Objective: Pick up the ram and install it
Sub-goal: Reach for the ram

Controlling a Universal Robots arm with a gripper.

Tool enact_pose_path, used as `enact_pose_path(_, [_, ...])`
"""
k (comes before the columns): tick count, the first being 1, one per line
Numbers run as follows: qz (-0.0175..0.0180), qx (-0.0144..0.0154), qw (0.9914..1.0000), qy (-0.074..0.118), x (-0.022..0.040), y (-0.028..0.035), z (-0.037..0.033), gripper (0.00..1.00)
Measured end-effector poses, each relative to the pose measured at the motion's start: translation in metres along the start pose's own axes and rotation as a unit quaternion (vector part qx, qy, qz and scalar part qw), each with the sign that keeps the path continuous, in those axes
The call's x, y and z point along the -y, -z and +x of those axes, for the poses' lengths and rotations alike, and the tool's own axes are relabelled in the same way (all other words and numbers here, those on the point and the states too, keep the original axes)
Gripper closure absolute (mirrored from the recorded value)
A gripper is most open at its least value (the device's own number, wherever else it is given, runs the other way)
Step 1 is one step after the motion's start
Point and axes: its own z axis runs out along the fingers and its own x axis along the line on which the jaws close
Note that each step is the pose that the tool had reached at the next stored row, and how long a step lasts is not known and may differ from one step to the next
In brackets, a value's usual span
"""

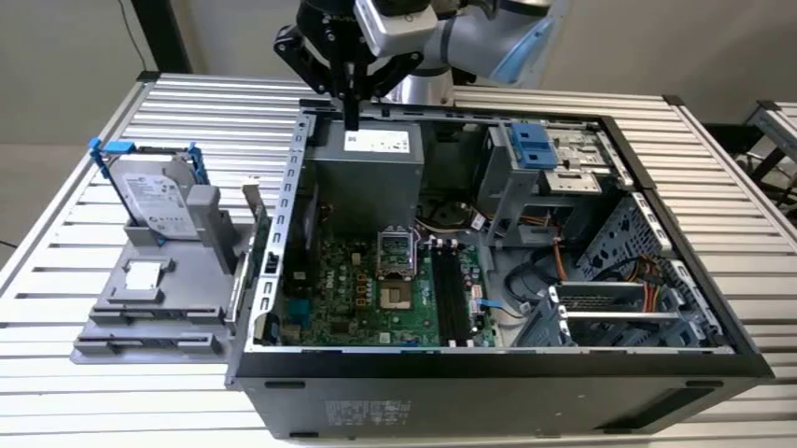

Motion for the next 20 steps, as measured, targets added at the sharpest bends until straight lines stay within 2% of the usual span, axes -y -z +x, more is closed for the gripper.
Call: enact_pose_path(20, [-0.0002,-0.0003,0.99997,0.008,0.0016,0.0009,0.0456,1.00])
